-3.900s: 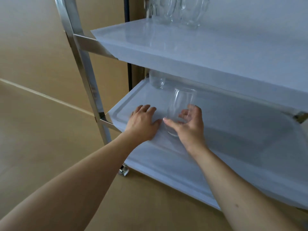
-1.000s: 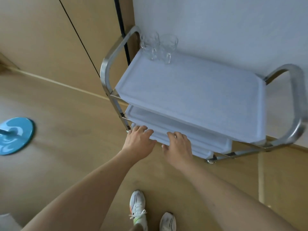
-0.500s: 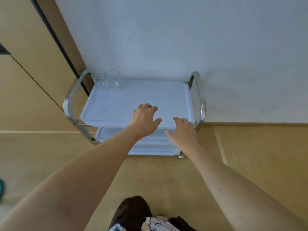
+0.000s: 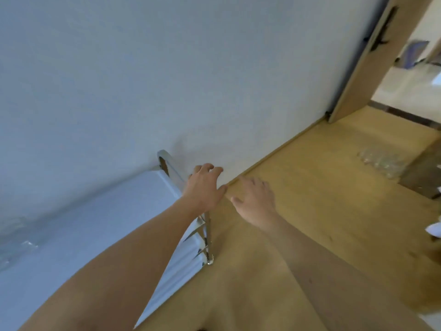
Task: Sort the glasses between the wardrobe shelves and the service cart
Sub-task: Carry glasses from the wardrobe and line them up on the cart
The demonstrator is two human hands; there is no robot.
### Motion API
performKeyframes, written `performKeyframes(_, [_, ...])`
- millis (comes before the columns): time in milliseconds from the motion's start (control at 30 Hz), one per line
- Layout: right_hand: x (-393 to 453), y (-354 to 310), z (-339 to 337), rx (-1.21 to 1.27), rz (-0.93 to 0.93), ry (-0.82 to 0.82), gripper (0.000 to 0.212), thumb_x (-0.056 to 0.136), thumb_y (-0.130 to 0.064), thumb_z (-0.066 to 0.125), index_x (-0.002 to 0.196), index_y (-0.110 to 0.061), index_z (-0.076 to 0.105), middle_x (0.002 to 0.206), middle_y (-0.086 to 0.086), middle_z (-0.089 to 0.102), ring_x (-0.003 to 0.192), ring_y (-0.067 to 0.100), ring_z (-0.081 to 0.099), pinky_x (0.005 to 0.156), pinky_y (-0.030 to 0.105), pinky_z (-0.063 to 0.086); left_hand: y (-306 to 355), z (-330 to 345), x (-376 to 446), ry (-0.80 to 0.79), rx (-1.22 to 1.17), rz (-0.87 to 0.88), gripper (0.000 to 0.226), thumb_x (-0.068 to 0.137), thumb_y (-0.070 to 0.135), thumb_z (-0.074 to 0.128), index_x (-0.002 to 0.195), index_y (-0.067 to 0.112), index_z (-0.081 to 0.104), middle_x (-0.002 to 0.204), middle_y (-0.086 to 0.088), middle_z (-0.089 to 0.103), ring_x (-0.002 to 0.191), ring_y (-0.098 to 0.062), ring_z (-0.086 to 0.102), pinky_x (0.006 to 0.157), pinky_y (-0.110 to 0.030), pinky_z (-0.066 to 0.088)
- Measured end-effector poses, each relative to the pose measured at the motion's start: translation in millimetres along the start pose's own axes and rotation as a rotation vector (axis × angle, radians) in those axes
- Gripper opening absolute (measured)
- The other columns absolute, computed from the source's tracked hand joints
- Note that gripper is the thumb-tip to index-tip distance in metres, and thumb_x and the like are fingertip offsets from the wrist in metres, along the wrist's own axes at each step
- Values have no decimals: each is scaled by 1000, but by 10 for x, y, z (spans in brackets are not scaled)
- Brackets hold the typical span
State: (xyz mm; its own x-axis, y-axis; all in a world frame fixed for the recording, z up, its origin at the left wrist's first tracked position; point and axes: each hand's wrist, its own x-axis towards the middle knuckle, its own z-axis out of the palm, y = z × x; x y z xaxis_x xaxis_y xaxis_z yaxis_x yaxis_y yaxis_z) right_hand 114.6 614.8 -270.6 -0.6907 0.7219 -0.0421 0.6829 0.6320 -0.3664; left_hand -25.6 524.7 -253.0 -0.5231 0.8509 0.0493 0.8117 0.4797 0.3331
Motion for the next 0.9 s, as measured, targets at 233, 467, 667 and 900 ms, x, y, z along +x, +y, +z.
performKeyframes(233, [-46, 489, -251, -27, 303, 116, 66, 94, -43, 58, 152, -22, 37, 153, 8, 41, 139, 32, 37, 112, 44, 34, 488, 212, 642, -130, 43, 335, 58, 95, 48, 56, 147, 23, 46, 150, -10, 44, 139, -32, 35, 110, -46, 38])
performKeyframes(467, [-176, 1070, -531, -17, 540, 203, 68, 94, -44, 60, 154, -22, 35, 155, 9, 39, 141, 34, 35, 115, 46, 33, 1204, 411, 1002, -160, 2, 555, 58, 95, 47, 58, 147, 22, 47, 151, -10, 44, 139, -30, 36, 112, -46, 36])
performKeyframes(667, [-67, 1744, -774, -6, 672, 272, 68, 95, -46, 60, 154, -22, 36, 156, 9, 39, 142, 34, 35, 113, 48, 37, 1943, 664, 1458, -203, 18, 708, 58, 96, 47, 58, 148, 23, 46, 152, -9, 42, 140, -29, 35, 113, -46, 35])
performKeyframes(900, [499, 2635, -1157, 15, 711, 300, 69, 95, -49, 58, 154, -24, 34, 157, 7, 37, 142, 33, 34, 115, 48, 35, 2839, 875, 2259, -193, 40, 774, 59, 97, 45, 58, 149, 23, 44, 153, -10, 41, 141, -30, 33, 113, -47, 35])
